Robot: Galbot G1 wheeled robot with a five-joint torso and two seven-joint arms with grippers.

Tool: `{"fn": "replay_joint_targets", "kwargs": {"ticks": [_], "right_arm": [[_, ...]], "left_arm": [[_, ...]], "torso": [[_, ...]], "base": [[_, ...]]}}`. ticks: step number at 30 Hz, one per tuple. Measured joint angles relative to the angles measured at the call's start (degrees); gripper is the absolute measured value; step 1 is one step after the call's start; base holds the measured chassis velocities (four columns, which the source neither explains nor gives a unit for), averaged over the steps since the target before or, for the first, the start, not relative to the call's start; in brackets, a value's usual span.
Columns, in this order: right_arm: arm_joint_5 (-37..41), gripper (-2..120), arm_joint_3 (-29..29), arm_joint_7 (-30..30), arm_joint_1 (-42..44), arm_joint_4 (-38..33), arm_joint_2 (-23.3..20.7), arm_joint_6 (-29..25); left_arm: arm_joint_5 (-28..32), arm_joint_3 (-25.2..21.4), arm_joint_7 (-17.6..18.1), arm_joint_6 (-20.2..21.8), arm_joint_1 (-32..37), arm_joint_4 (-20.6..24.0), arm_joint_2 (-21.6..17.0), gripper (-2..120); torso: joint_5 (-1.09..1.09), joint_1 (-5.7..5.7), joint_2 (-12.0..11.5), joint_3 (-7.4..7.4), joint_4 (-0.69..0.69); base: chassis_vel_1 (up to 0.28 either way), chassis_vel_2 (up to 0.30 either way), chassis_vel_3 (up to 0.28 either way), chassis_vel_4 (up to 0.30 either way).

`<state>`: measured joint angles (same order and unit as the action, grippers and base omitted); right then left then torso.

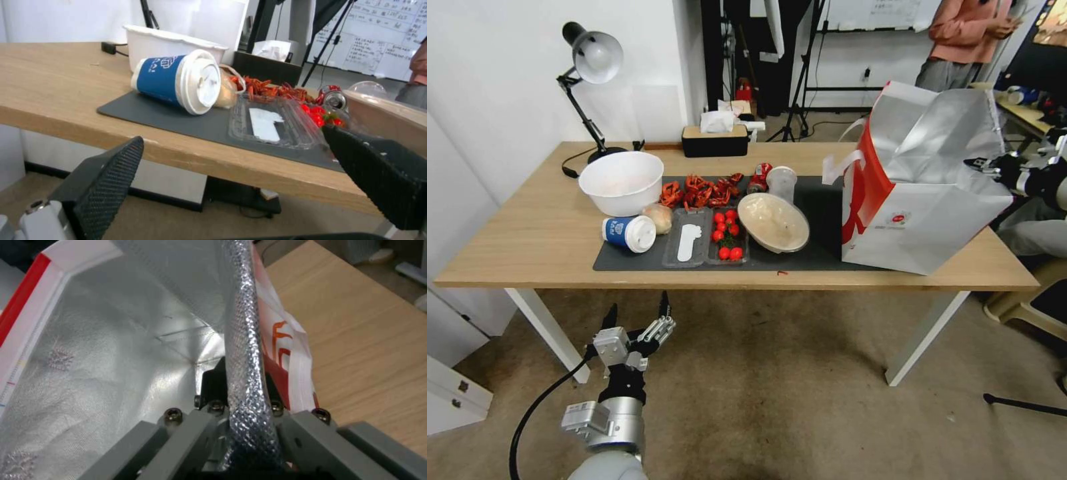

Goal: Pick up the food delivery bag from the floor and place it on the table.

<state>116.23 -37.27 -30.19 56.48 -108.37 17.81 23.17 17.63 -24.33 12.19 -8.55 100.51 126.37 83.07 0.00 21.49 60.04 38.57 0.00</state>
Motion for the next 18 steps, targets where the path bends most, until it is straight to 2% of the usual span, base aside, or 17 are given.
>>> {"fn": "replay_joint_targets", "kwargs": {"ticks": [4,6,11,14,15,17,18], "right_arm": [[-2.41,10,0.58,1.62,-0.06,-0.04,0.11,-0.43],[-3.66,22,1.50,1.84,-0.73,0.01,0.11,-0.77],[-4.48,34,2.20,1.78,-1.64,0.08,0.10,-1.10],[-5.42,50,2.45,1.87,-1.96,0.04,-0.10,-1.23],[-5.42,50,2.45,1.87,-1.96,0.04,-0.10,-1.23],[-5.87,60,2.45,2.00,-1.95,-0.21,-0.18,-1.38],[-5.87,60,2.45,2.00,-1.95,-0.21,-0.18,-1.38]], "left_arm": [[-0.15,0.06,0.04,-0.02,0.11,0.00,0.21,100],[-0.26,0.09,0.06,-0.03,0.14,0.02,0.32,100],[-0.33,0.11,0.13,-0.06,0.22,0.08,0.37,100],[-0.36,0.12,0.19,-0.07,0.18,0.26,0.48,100],[-0.36,0.12,0.19,-0.07,0.18,0.26,0.48,100],[-0.36,0.13,0.26,-0.08,0.18,0.42,0.48,100],[-0.36,0.13,0.26,-0.08,0.18,0.42,0.48,100]], "torso": [[0.00,0.00,0.00,0.00,0.00],[0.00,0.00,0.00,0.00,0.00],[0.00,0.00,0.00,0.00,0.00],[0.00,0.00,0.00,0.00,0.00],[0.00,0.00,0.00,0.00,0.00],[0.01,0.00,0.00,0.00,0.00],[0.01,0.00,0.00,0.00,0.00]], "base": [[0.000,0.000,0.000,0.000],[0.000,0.000,0.000,0.000],[0.000,0.000,0.000,0.000],[0.000,0.000,0.000,0.000],[0.000,0.000,0.000,0.000],[0.000,0.000,0.000,0.000],[0.000,0.000,0.000,0.000]]}}
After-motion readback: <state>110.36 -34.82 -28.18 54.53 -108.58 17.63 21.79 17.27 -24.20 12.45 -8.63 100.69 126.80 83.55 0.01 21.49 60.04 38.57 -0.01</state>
